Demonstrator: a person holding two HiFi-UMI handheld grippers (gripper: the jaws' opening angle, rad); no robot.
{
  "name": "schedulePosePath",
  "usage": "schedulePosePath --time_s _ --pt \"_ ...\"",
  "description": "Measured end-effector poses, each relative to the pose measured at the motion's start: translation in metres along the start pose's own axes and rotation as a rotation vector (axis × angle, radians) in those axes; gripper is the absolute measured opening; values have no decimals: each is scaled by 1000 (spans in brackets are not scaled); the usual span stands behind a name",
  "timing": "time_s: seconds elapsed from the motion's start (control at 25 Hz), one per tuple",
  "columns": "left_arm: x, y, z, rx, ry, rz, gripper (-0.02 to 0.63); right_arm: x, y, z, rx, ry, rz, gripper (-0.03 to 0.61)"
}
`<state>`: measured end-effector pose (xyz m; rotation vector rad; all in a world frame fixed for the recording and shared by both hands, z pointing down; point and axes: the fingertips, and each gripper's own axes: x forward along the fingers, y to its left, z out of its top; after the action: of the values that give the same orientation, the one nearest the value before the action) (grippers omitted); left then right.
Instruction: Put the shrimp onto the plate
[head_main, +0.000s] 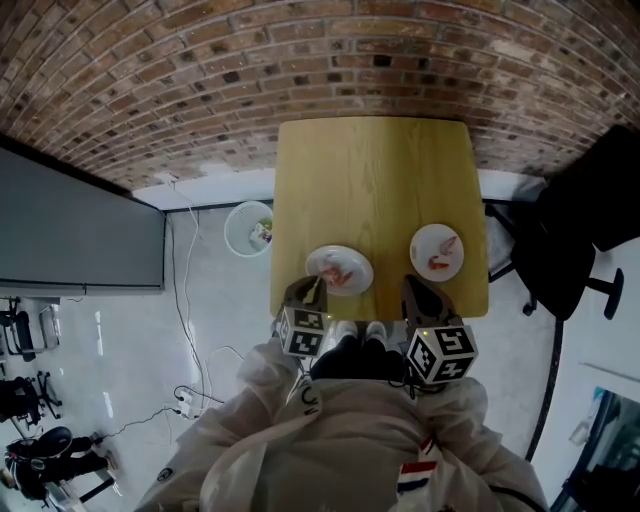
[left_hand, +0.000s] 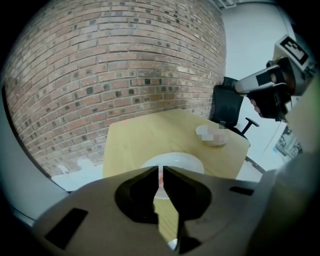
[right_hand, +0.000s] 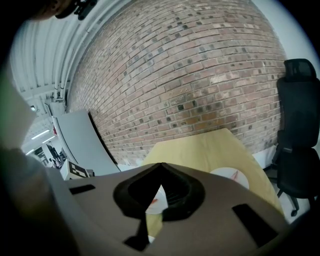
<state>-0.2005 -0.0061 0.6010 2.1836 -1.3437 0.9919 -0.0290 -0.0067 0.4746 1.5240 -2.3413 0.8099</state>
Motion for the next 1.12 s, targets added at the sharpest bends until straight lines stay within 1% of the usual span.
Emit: schedulePosePath --time_s 0.32,0.48,0.72,1.0,1.12 --pt "14 -17 3 19 30 -9 20 -7 -22 -4 16 13 -11 23" --pt "25 -25 -4 19 63 -37 66 -9 -27 -6 23 19 -16 23" --pt "44 -35 -15 43 116 -63 131 -17 -41 -14 34 34 -45 23" --pt "56 -38 -21 43 153 -68 184 -21 -52 -17 49 31 -70 23" --pt "61 -41 -23 53 167 -77 192 -22 -54 -19 53 37 -75 23"
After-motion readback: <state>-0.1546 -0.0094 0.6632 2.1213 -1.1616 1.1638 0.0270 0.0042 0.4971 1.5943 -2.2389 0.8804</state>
